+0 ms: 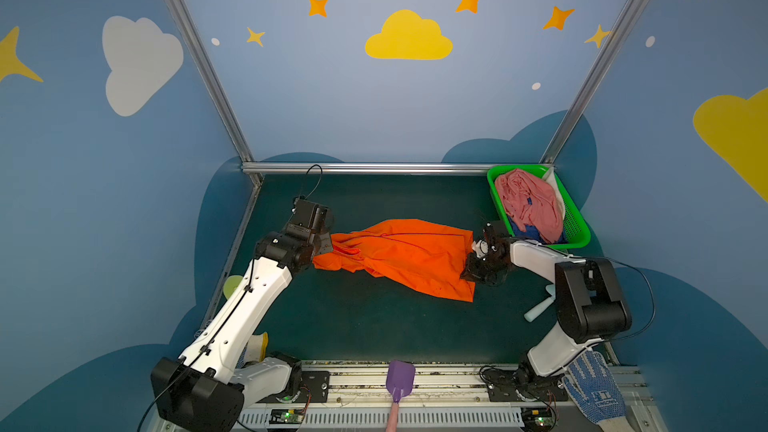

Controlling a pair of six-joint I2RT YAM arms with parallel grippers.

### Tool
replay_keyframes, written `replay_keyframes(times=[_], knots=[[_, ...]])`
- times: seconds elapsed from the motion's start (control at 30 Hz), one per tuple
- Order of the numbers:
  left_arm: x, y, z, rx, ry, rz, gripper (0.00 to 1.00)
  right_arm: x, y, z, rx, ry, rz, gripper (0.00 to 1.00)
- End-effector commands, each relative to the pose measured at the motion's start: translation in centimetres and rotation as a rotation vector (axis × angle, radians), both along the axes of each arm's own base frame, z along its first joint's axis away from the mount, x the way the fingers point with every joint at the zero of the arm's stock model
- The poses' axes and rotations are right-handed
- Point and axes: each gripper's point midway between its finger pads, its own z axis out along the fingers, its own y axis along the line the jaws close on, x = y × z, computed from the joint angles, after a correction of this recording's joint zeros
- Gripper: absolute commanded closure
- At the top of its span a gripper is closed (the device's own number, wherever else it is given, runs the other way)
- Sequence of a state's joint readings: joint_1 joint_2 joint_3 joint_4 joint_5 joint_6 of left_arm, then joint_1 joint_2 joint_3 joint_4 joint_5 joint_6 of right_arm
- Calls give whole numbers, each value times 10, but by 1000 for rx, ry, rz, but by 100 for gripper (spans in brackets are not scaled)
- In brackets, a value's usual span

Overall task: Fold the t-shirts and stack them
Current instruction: 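Grasp the shirt hem with the right gripper while the left gripper holds its end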

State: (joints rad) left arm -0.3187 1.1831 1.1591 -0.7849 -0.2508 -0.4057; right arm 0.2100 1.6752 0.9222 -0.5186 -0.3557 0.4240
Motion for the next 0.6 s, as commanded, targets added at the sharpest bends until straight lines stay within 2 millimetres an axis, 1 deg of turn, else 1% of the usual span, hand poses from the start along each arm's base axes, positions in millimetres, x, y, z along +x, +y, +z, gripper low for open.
replay_keyframes(times=[0.0,0.13,0.23,0.47,0.57], knots=[[-2,4,1,-6,-9,18,95,1,2,15,24,-17,-5,75],[-3,4,-1,-7,-7,17,95,-6,3,18,34,-14,-1,69],[-4,4,-2,-10,-6,17,95,-10,1,15,34,-9,-5,65],[-4,3,-4,-18,-3,15,95,-14,2,6,35,22,-3,66],[-4,4,-2,-17,-10,18,95,-15,1,6,30,26,-3,70]])
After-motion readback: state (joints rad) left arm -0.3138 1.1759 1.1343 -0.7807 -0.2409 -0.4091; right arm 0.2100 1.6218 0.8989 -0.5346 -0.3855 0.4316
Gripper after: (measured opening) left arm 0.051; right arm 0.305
